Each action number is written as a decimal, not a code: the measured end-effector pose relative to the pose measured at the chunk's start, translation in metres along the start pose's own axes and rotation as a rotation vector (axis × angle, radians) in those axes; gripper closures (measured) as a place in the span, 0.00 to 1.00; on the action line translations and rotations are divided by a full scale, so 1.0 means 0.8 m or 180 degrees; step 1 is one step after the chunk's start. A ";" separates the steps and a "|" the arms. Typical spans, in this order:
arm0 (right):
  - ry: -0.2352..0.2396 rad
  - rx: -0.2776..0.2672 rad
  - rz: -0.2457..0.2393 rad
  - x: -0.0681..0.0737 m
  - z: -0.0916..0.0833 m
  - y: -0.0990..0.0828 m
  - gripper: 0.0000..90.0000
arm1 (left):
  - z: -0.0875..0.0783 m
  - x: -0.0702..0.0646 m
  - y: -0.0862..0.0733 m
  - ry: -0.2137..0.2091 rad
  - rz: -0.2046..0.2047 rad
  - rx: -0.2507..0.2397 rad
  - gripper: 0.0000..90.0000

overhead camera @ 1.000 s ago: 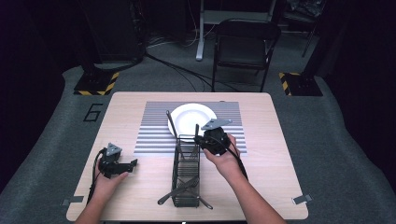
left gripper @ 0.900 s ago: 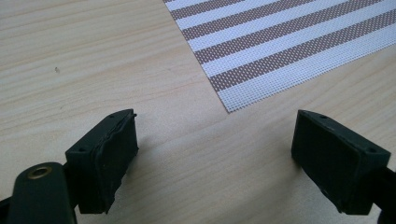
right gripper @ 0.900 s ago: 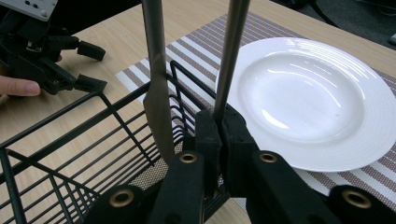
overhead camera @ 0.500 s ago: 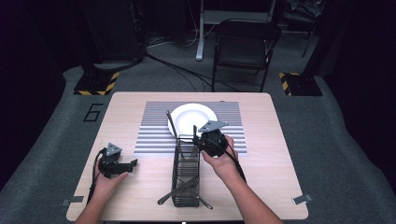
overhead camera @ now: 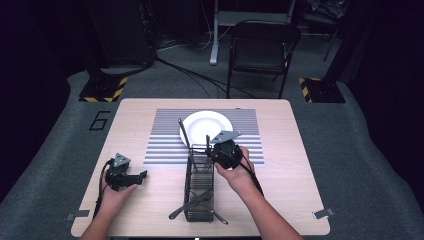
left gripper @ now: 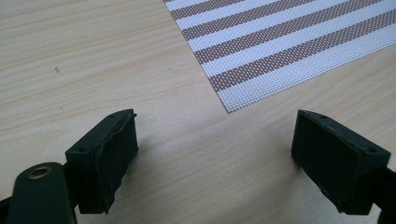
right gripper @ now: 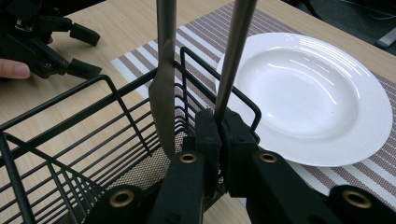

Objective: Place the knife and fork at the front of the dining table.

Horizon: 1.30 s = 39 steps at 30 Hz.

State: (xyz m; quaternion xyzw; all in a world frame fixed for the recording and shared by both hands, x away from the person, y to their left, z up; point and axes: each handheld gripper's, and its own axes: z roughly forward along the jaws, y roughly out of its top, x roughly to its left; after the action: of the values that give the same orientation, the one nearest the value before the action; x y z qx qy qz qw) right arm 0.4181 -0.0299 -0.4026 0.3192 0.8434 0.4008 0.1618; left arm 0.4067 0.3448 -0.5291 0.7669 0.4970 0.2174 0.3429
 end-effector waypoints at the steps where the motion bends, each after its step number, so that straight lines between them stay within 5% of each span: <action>1: 0.0005 0.0001 0.0019 0.000 0.000 0.000 0.97 | 0.000 0.000 0.000 0.0000 0.0001 0.0001 0.16; 14: 0.0192 -0.0030 0.0049 0.001 -0.011 0.018 0.98 | 0.000 0.000 0.000 -0.0011 0.0002 0.0003 0.16; 39: 0.0523 -0.0087 -0.0014 0.002 -0.074 0.070 0.97 | 0.000 0.000 0.001 -0.0019 0.0012 0.0014 0.16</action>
State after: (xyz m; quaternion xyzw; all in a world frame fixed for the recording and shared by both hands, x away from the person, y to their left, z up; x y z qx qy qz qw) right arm 0.4082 -0.0363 -0.3217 0.2812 0.8489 0.4368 0.0972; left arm 0.4073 0.3447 -0.5288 0.7692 0.4950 0.2147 0.3423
